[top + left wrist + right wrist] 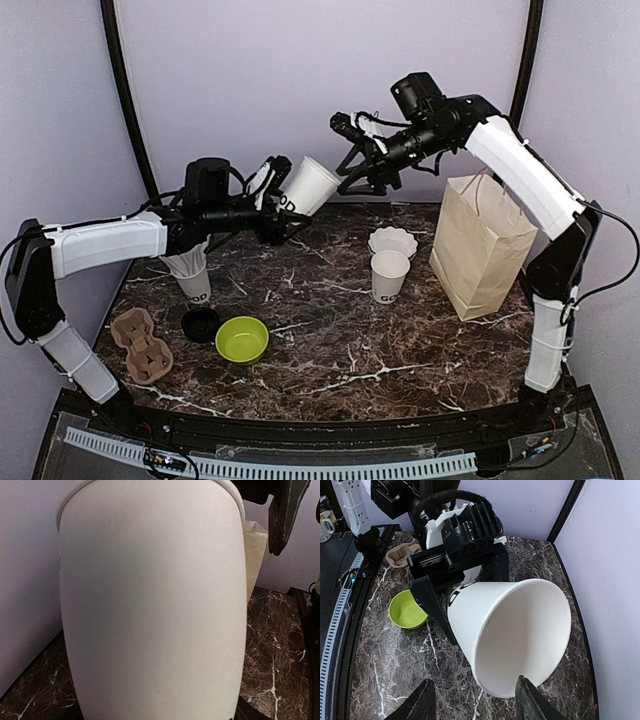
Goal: Pack the takeout coffee
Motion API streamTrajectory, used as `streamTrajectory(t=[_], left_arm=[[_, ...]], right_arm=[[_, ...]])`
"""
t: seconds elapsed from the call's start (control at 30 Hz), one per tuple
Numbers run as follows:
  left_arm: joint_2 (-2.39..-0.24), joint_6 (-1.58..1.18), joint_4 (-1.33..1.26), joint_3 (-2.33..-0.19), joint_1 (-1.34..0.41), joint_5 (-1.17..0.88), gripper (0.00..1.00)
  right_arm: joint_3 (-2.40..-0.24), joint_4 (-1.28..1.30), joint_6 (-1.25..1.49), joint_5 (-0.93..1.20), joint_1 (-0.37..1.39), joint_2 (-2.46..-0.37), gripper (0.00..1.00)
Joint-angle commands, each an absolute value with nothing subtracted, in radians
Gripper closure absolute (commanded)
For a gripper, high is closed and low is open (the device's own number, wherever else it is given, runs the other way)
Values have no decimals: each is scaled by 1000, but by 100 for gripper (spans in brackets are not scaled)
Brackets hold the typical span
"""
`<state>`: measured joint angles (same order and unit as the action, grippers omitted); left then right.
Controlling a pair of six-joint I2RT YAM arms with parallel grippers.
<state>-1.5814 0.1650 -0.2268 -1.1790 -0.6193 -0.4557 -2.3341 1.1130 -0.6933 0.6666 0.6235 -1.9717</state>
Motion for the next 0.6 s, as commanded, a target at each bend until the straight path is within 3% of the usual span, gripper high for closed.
streamTrajectory(t=[0.0,0.2,0.33,0.5,0.57], left_arm=[[-1571,175,-209,-1220,-614,-497,27],[-1575,173,-206,-1230,-614,-511,27],[-1579,173,-210,-1237,-613,-508,27],[-1584,169,-212,-1242,-614,-501,25],[-1581,167,-213,-1238,-613,-486,22]], right_arm=[[-2363,1053,-675,696,644,-1971,51],[-2347,1056,-681,709,660,-1974,78],[-2340,1057,-684,708,665,-1973,82],[-2333,1053,-684,697,673,-1973,100],[-2332,1049,-685,682,673,-1973,100]])
